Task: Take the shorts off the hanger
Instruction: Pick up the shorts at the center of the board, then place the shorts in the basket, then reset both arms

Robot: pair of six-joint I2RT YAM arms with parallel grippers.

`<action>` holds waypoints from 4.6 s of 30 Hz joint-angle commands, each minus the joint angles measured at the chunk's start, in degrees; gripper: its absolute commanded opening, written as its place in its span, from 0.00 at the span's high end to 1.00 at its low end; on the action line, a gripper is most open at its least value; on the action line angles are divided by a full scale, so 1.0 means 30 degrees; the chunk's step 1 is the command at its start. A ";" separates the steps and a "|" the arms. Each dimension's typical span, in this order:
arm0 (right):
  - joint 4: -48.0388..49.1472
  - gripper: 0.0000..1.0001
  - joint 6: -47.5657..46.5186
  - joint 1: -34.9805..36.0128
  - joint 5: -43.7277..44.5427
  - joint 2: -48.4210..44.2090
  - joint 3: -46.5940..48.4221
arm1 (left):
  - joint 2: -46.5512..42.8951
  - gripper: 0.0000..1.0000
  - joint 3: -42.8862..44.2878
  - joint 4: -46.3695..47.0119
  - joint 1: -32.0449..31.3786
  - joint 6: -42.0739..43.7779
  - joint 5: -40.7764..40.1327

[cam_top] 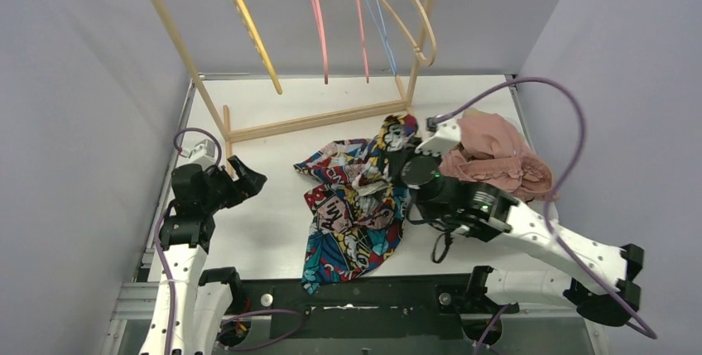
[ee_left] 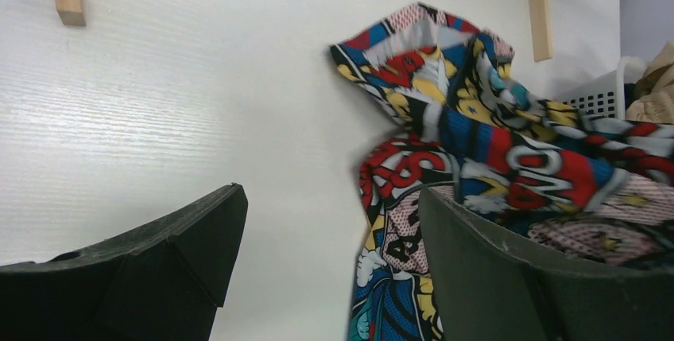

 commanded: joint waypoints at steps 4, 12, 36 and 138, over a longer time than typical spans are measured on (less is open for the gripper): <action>-0.2796 1.00 -0.4345 -0.0136 0.4152 -0.3170 0.5349 | -0.0092 0.21 0.0211 0.1934 -0.0163 0.0212 0.0595; -0.4684 1.00 -0.8456 -0.0149 0.4125 -0.0720 1.0894 | 0.0115 0.21 0.0114 0.2168 -0.0354 0.0181 0.1053; -0.1435 0.46 0.0700 -0.3030 -0.9007 0.1273 -0.5924 | 0.0062 0.22 -0.0001 0.2169 -0.0964 0.0150 0.0421; -0.2442 0.02 -1.0696 -2.4892 -1.8089 -0.8147 0.1945 | -0.0637 0.17 1.0200 -0.4502 -0.2357 0.1029 -1.2689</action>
